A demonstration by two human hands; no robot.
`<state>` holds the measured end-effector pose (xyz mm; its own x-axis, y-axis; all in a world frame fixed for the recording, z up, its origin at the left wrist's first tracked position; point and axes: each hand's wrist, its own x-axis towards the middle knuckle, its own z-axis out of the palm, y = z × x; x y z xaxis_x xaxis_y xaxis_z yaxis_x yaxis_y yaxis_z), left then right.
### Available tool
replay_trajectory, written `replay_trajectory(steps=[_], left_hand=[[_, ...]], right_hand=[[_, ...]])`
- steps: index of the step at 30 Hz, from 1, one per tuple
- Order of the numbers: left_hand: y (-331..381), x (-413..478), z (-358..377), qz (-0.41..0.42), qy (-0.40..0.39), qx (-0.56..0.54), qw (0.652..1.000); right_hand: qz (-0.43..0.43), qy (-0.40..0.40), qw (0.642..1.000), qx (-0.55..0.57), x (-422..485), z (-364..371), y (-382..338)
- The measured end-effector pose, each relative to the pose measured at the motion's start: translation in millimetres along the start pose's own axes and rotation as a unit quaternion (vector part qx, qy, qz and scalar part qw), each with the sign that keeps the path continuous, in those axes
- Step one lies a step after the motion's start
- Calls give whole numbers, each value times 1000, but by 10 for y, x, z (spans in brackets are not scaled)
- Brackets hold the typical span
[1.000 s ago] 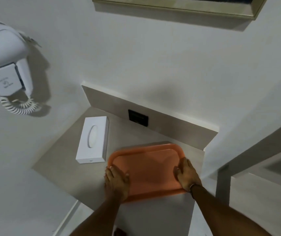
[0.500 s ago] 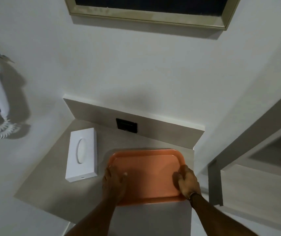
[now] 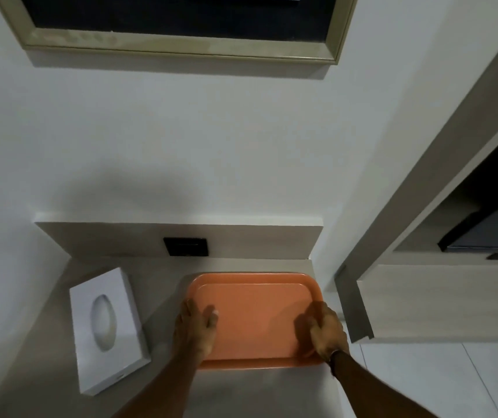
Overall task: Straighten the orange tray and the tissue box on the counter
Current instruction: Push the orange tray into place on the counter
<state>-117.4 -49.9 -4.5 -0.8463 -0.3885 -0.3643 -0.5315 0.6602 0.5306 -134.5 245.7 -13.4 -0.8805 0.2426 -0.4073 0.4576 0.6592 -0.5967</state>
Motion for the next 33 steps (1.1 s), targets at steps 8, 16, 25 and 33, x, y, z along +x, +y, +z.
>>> replay_trajectory(steps=[8, 16, 25, 33], left_hand=[[-46, 36, 52, -3, -40, 44, 998], [-106, -90, 67, 61, -3, 145, 988], [-291, -864, 250, 237, -31, 265, 934], [-413, -1380, 334, 230, -49, 287, 929]], right_hand=[[-5, 2, 1000, -17, 36, -28, 9], [-45, 21, 993, -109, -102, 85, 61], [-189, -13, 946, -262, -804, 579, 199], [-233, -32, 919, -316, -1165, 702, 364]])
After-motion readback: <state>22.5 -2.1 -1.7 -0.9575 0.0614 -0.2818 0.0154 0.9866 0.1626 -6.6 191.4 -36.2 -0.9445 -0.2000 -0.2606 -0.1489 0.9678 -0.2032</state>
